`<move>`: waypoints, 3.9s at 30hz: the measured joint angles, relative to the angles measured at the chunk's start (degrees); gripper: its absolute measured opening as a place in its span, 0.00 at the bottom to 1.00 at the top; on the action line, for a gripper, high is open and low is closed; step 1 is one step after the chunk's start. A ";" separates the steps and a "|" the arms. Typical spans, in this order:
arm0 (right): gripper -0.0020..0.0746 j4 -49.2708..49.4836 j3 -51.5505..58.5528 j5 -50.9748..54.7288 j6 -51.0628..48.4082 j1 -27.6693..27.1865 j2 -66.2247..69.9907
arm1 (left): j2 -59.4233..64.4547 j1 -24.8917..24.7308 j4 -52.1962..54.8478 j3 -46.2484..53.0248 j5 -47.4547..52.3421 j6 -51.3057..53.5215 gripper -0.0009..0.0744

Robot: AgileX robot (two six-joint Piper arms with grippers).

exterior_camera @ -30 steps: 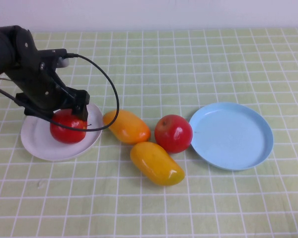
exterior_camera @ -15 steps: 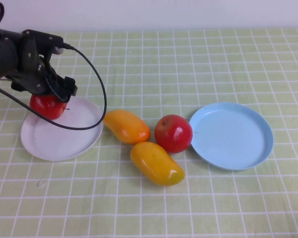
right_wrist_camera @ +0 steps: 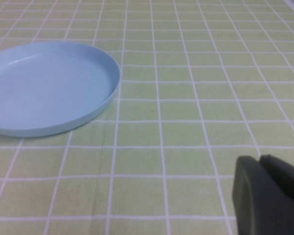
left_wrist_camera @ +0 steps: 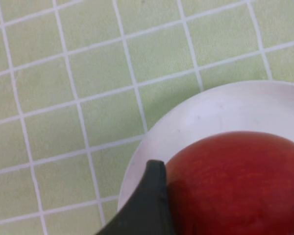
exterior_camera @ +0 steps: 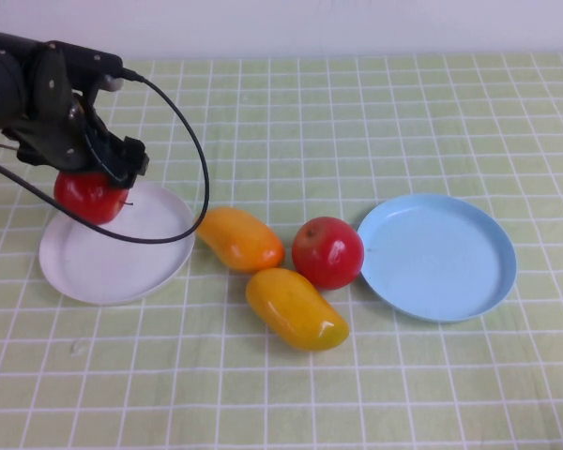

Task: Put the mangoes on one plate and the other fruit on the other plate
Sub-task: Put one type of fruit in the left plate

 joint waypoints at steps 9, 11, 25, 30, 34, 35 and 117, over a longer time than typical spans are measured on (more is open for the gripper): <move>0.01 0.00 0.00 0.00 0.00 0.00 0.00 | -3.13 -1.09 -6.51 0.00 9.38 -1.51 0.90; 0.01 0.00 0.00 0.00 0.00 0.00 0.00 | -3.18 -1.12 -5.82 0.00 10.27 -0.78 0.90; 0.01 0.00 0.00 0.00 0.00 0.00 0.00 | -1.66 -2.17 -4.32 0.00 18.89 -1.51 0.90; 0.01 0.00 0.00 0.00 0.00 0.00 0.00 | 0.28 -2.17 -4.23 0.00 17.64 -1.51 0.90; 0.01 0.00 0.00 0.00 0.00 0.00 0.00 | 2.23 -2.17 -4.23 0.00 16.49 -0.31 0.90; 0.01 0.00 0.00 0.00 0.00 0.00 0.00 | 2.91 -2.17 -4.23 0.00 15.24 0.07 0.90; 0.01 0.00 0.00 0.00 0.00 0.00 0.00 | -1.55 -6.53 -5.74 0.00 4.74 -1.51 0.90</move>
